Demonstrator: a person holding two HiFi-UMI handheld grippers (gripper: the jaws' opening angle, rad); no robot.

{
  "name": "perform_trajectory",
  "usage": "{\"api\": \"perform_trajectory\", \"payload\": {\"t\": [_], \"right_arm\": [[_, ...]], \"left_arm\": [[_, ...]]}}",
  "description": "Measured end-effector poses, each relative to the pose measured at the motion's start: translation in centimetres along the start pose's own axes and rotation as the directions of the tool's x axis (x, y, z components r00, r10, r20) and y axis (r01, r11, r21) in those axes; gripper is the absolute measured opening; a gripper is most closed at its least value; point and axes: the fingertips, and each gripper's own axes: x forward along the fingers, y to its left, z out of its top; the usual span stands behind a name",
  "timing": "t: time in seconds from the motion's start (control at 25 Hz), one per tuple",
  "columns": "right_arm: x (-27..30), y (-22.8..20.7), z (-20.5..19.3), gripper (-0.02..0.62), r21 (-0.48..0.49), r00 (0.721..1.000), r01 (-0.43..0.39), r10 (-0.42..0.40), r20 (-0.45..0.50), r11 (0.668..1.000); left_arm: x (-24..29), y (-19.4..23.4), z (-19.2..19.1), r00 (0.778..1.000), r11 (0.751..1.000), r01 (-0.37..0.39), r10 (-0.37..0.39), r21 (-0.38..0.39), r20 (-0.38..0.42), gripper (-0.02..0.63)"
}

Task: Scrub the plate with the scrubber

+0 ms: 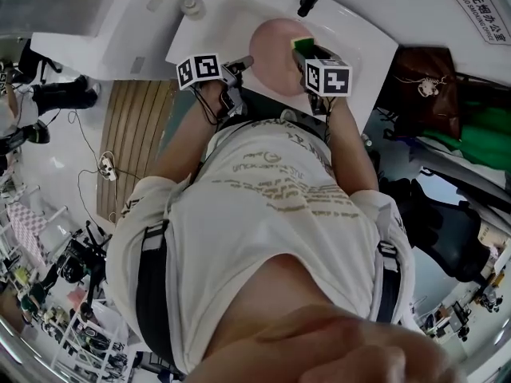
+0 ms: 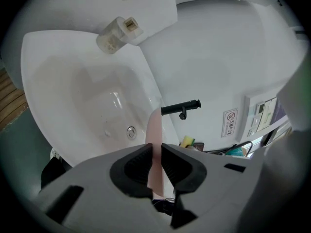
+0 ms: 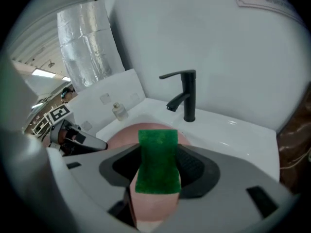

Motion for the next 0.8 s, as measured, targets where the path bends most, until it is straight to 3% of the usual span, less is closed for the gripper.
{"api": "perform_trajectory", "payload": {"t": [0.16,0.36,0.8], "right_arm": [[-2.5,-0.1,1.3,0.224,-0.004,0.987,0.021,-0.02,0.158,1.0],[-6.3,-0.4,2.6,0.222,0.009,0.937,0.039,-0.04,0.346,0.999],[-9.7,-2.5,-0.4,0.222,0.113,0.918,0.08,-0.118,0.38,0.99]], "left_arm": [[0.3,1.0,0.8,1.0,0.999,-0.018,0.019,-0.037,0.018,0.066],[0.8,1.8,1.4,0.999,0.996,-0.03,0.032,-0.087,0.031,0.066],[2.5,3.5,0.3,0.995,0.982,-0.091,0.095,-0.164,0.012,0.067]]}}
